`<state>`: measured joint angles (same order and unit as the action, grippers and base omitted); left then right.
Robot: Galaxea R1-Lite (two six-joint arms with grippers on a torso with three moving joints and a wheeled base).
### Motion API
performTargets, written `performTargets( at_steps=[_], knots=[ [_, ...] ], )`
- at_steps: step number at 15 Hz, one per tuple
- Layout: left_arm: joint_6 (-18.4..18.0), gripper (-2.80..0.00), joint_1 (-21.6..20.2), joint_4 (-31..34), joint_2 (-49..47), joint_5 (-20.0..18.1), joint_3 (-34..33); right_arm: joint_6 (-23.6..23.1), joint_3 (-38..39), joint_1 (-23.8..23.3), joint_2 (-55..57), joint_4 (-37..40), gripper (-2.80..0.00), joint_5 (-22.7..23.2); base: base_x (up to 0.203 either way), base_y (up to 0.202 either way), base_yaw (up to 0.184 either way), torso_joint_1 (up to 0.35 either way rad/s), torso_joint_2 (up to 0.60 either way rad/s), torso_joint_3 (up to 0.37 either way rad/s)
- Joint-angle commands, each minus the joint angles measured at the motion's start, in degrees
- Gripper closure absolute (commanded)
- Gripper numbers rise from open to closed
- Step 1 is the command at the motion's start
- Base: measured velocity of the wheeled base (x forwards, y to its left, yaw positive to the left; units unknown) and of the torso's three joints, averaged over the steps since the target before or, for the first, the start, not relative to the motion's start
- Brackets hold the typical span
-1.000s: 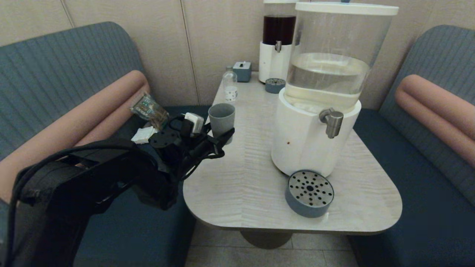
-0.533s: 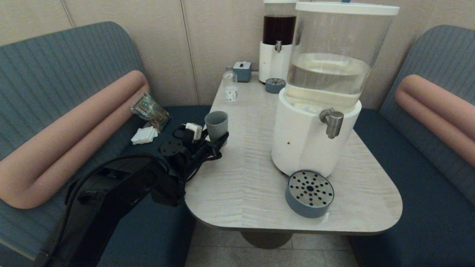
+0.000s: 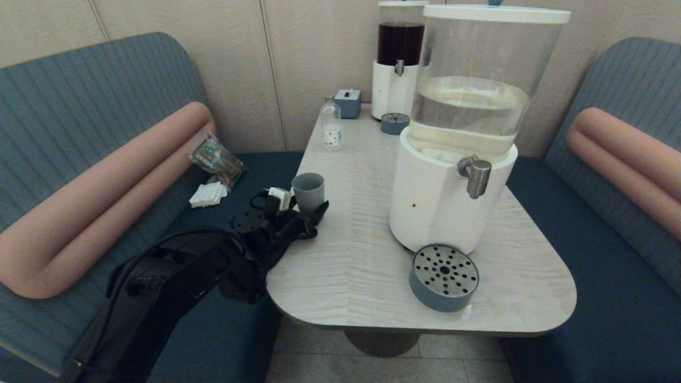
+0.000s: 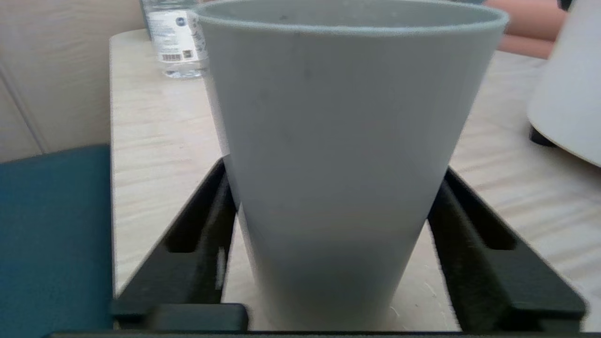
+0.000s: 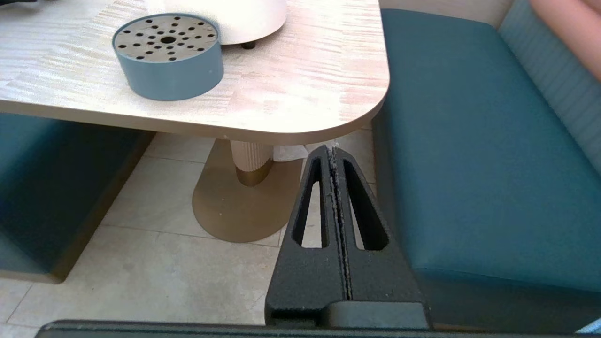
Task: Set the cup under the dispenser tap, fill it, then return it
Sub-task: Place the cup next to the water dispenser
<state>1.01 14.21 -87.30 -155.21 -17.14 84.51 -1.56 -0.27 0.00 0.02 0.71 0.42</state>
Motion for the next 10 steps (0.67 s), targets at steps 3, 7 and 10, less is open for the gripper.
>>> performTargets(
  at_steps=[3, 7, 10],
  knots=[
    [0.05, -2.8, 0.06, -0.37, 0.35, 0.0, -0.59, -0.02, 0.0, 0.0, 0.06, 0.0, 0.0, 0.02, 0.0, 0.0, 0.0, 0.0, 0.0, 0.0],
    [-0.04, -2.8, 0.09, -0.37, 3.7, 0.09, -6.0, -0.02, 0.0, 0.0, 0.06, 0.0, 0.0, 0.02, 0.0, 0.0, 0.0, 0.0, 0.0, 0.0],
    [-0.11, -2.8, 0.1, -0.37, 10.43, 0.09, -14.86, -0.02, 0.0, 0.0, 0.06, 0.0, 0.0, 0.02, 0.0, 0.0, 0.0, 0.0, 0.0, 0.0]
  ],
)
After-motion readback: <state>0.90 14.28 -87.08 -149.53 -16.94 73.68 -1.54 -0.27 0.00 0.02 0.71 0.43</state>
